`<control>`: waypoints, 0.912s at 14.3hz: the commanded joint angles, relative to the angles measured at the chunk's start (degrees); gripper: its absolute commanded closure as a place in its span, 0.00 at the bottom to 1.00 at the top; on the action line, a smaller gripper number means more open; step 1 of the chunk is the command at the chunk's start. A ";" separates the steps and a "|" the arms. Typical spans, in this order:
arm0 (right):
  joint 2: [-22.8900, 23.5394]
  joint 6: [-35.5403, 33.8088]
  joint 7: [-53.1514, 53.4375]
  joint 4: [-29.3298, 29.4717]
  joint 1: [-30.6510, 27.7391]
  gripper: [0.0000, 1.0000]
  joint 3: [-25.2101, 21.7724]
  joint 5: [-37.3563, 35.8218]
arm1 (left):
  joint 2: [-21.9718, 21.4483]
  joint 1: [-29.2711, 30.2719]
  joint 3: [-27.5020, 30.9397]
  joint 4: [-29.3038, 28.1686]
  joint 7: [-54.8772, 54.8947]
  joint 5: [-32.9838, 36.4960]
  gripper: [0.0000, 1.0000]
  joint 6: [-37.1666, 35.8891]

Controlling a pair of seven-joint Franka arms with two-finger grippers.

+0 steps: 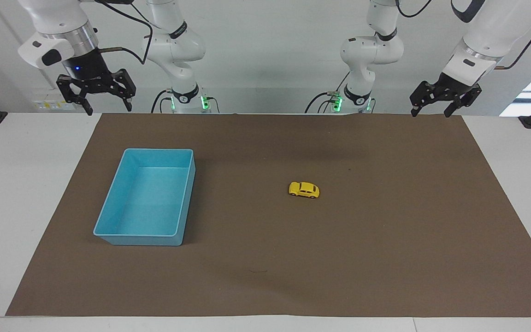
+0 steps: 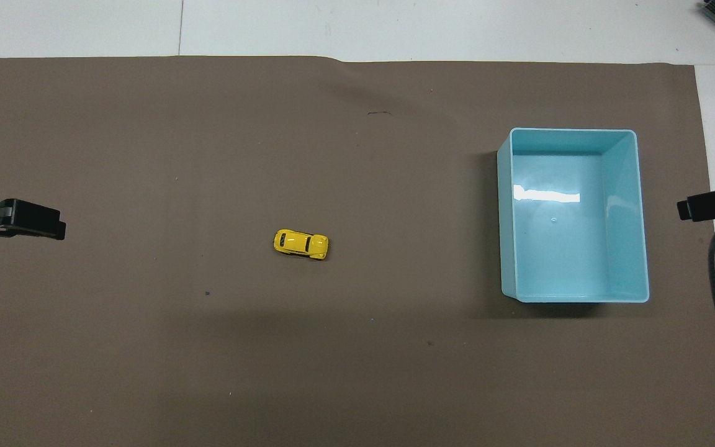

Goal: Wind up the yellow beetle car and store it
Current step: 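Reach the left gripper down onto the yellow toy car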

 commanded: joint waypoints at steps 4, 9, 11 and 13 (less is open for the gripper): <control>-0.75 0.66 0.95 -0.47 -0.17 0.00 0.29 0.48 | 1.52 -4.17 0.59 -3.90 -11.62 0.07 0.00 6.08; -0.75 0.66 0.95 -0.47 -0.17 0.00 0.29 0.57 | 2.92 -4.35 0.59 -6.10 -18.20 -0.45 0.00 8.81; -0.75 0.66 0.95 -0.47 -0.17 0.00 0.29 0.57 | 3.54 -4.52 0.59 -6.89 -25.75 -2.38 0.00 9.42; -0.75 0.58 0.95 -0.47 -0.17 0.00 0.29 0.57 | 3.72 -6.27 0.59 -8.47 -28.67 -2.39 0.00 11.87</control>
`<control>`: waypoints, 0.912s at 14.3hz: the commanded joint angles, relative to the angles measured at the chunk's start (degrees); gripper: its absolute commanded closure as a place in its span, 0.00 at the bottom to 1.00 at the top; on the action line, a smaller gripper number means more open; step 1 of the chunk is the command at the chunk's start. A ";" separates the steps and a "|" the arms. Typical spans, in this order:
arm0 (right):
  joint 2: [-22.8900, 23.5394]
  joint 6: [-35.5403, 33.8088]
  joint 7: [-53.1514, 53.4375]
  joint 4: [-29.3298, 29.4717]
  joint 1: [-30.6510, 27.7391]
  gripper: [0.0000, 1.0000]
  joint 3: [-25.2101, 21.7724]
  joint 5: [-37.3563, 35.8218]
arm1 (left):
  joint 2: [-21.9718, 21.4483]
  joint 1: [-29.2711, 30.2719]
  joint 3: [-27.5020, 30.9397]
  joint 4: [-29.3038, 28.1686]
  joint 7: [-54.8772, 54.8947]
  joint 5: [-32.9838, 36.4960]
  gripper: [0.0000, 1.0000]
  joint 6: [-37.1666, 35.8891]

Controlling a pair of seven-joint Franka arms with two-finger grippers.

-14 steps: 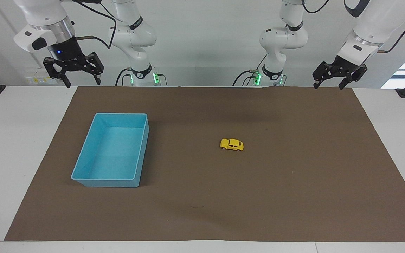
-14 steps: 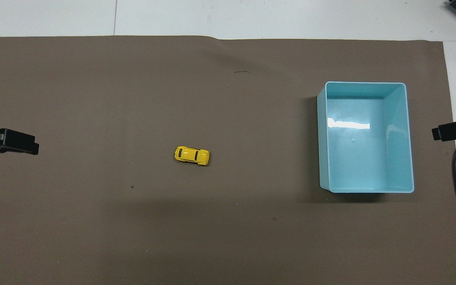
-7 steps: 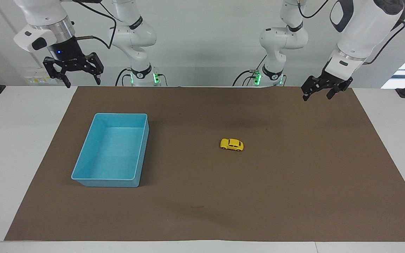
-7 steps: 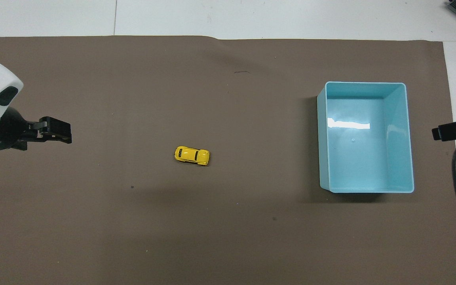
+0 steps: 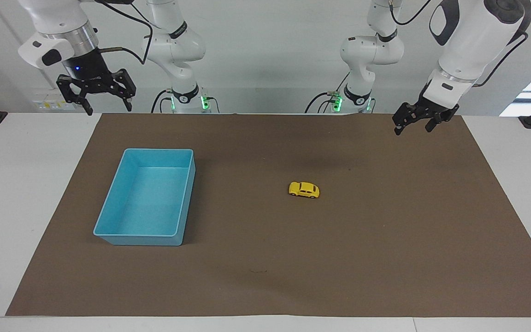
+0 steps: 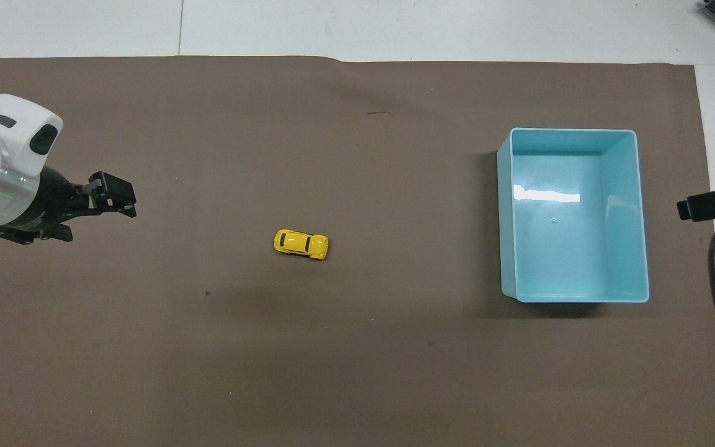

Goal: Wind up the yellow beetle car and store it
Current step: 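Reach the left gripper down onto the yellow toy car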

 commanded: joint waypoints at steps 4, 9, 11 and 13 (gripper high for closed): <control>-0.75 0.66 0.95 -0.47 -0.17 0.00 0.28 0.66 | 2.74 -5.83 0.69 -3.72 -17.04 -0.59 0.00 7.85; -0.75 0.66 0.95 -0.47 -0.17 0.00 0.02 1.62 | 6.52 -10.31 0.69 -4.60 -43.13 -0.67 0.00 14.62; -0.75 0.66 1.04 -0.47 -0.17 0.00 0.02 1.62 | 8.46 -12.42 0.69 -4.60 -53.43 -0.67 0.00 17.43; -0.75 0.66 1.04 -0.47 -0.17 0.00 0.02 1.62 | 9.95 -14.27 0.69 -4.60 -65.28 -0.59 0.00 18.06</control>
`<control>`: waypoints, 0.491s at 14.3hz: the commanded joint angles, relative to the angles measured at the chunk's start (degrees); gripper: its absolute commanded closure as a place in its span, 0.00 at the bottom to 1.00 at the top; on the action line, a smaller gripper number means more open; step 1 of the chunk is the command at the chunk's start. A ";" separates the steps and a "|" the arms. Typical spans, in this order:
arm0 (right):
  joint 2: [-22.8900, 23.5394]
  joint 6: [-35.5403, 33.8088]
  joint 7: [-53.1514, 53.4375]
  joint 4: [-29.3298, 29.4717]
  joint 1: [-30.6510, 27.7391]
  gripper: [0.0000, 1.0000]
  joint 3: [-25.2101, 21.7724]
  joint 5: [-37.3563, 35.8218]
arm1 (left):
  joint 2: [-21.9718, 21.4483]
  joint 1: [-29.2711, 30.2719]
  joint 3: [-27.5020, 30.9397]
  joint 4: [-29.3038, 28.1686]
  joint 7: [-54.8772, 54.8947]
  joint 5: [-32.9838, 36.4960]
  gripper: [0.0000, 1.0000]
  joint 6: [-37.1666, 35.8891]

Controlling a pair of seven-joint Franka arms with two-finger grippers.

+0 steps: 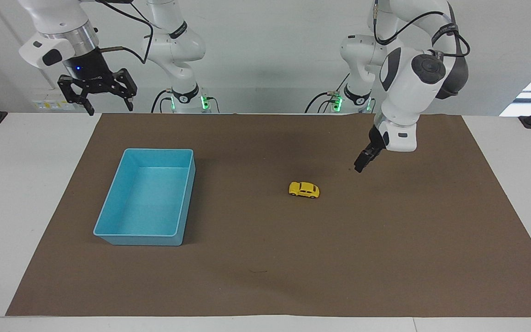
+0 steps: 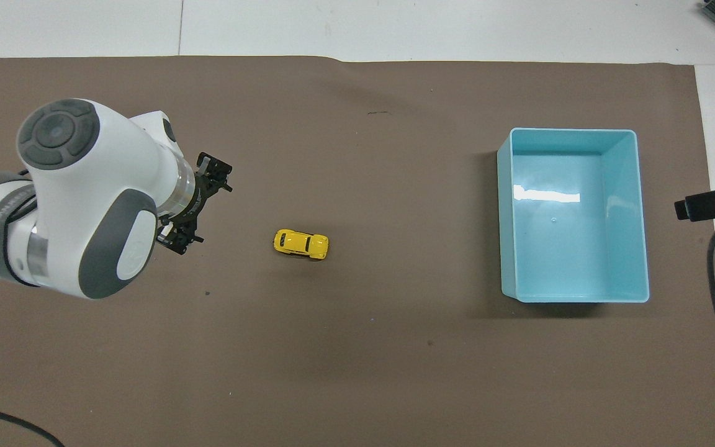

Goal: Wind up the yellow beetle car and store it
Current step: 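Reach the left gripper down onto the yellow toy car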

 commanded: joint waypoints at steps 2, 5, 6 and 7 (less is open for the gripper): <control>-0.75 0.66 1.04 -0.47 -0.17 0.00 0.03 0.82 | 1.78 -2.66 0.92 -0.83 -17.85 -0.40 0.00 4.39; -0.75 0.66 1.04 -0.47 -0.17 0.00 0.03 0.82 | 4.68 -4.85 0.92 -1.01 -25.35 -0.40 0.00 8.34; -0.75 0.66 1.04 -0.47 -0.17 0.00 0.03 0.82 | 5.13 -5.82 0.92 -1.18 -26.93 -0.40 0.00 9.05; -0.75 0.75 1.04 -0.47 -0.17 0.00 0.03 0.82 | 5.22 -6.96 0.92 -2.05 -27.90 -0.49 0.00 10.10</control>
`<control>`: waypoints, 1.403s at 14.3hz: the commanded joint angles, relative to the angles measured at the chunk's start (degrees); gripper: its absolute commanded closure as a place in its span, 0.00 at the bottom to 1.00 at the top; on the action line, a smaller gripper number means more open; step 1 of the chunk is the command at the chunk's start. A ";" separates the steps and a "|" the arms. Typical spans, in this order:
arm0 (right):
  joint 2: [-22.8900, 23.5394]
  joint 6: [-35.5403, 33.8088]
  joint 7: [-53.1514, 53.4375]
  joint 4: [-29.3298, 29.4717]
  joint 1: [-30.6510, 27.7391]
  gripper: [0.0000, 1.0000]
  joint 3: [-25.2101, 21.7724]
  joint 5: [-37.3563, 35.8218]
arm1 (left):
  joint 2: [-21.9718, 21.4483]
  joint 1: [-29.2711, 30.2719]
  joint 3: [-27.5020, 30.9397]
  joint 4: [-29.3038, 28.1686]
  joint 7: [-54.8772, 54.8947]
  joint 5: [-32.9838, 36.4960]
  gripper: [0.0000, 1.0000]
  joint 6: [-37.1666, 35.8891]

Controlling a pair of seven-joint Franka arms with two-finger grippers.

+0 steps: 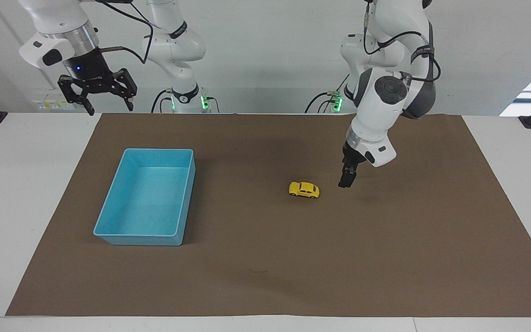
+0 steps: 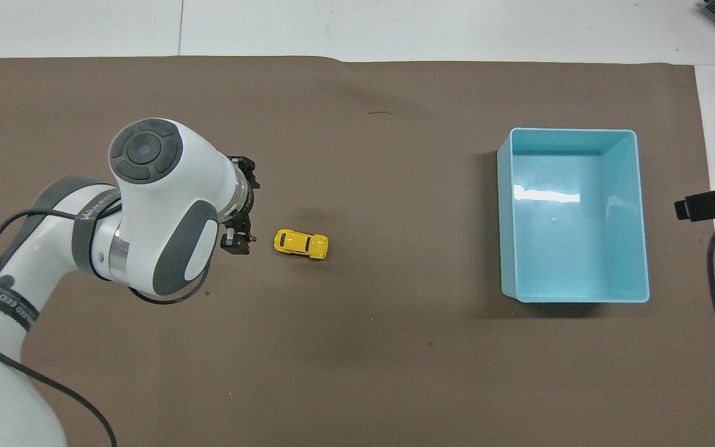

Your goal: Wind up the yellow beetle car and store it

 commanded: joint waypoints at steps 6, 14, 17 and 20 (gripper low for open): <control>-0.75 0.75 1.04 -0.47 -0.17 0.00 0.03 0.81 | 0.51 -6.09 0.82 -8.53 -6.48 -0.40 0.00 9.92; -0.66 0.75 1.13 -0.47 -0.17 0.00 0.03 0.81 | 4.20 -7.67 0.91 -9.51 -10.17 -0.49 0.00 15.38; -0.66 0.75 1.13 -0.47 -0.17 0.00 0.03 0.81 | 4.81 -7.67 0.82 -9.42 -10.43 -0.49 0.16 15.38; -0.66 0.75 1.13 -0.47 -0.17 0.00 0.03 0.81 | 4.90 -7.58 0.91 -9.42 -10.61 -0.49 0.87 15.47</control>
